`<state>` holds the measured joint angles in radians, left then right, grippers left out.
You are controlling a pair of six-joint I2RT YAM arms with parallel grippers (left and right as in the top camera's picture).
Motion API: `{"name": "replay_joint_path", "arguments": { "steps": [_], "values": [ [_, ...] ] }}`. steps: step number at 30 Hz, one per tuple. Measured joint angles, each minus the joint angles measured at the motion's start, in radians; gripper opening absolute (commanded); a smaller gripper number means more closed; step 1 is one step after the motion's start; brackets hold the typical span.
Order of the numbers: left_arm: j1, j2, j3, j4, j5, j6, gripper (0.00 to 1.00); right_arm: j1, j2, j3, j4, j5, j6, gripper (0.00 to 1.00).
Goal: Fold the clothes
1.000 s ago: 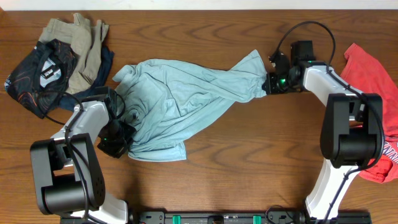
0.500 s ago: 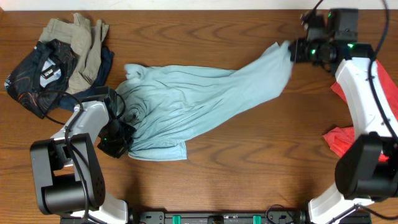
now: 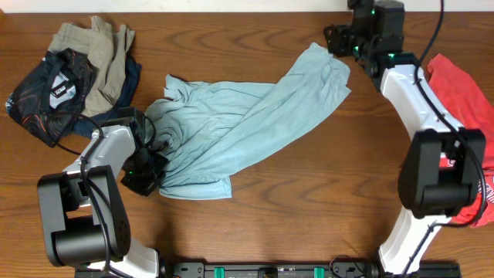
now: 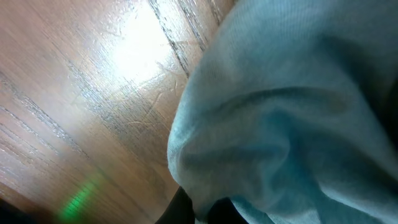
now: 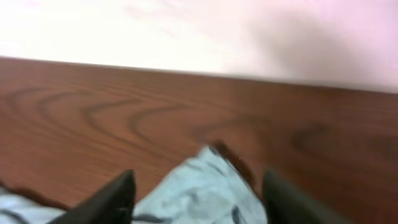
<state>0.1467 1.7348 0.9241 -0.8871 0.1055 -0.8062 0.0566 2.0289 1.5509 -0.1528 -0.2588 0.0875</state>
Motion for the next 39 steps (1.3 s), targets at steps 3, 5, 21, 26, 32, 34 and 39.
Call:
{"name": "replay_joint_path", "arguments": {
  "steps": [3, 5, 21, 26, 32, 34, 39],
  "values": [
    [0.000, 0.000, 0.000, 0.004, 0.000, 0.000, 0.06, -0.003, 0.014, -0.002, -0.094, 0.025, 0.012, 0.71],
    [0.000, 0.000, 0.000, 0.006, 0.000, 0.000, 0.06, -0.006, 0.014, -0.002, -0.164, 0.045, 0.015, 0.70],
    [0.000, 0.000, 0.000, 0.032, 0.000, 0.000, 0.06, -0.075, 0.119, -0.024, -0.395, 0.189, 0.003, 0.69],
    [0.000, 0.000, 0.000, 0.032, 0.000, 0.000, 0.06, -0.073, 0.153, -0.026, -0.353, 0.177, -0.008, 0.65],
    [0.000, 0.000, 0.000, 0.032, 0.000, 0.000, 0.06, -0.051, 0.156, -0.026, -0.342, 0.143, -0.017, 0.59],
    [0.000, 0.000, 0.000, 0.032, 0.000, 0.000, 0.06, -0.040, 0.156, -0.022, -0.367, 0.138, -0.019, 0.58],
    [0.000, 0.000, 0.000, 0.032, 0.000, 0.000, 0.06, -0.021, 0.156, -0.012, -0.422, 0.130, -0.040, 0.43]
  ]
}}
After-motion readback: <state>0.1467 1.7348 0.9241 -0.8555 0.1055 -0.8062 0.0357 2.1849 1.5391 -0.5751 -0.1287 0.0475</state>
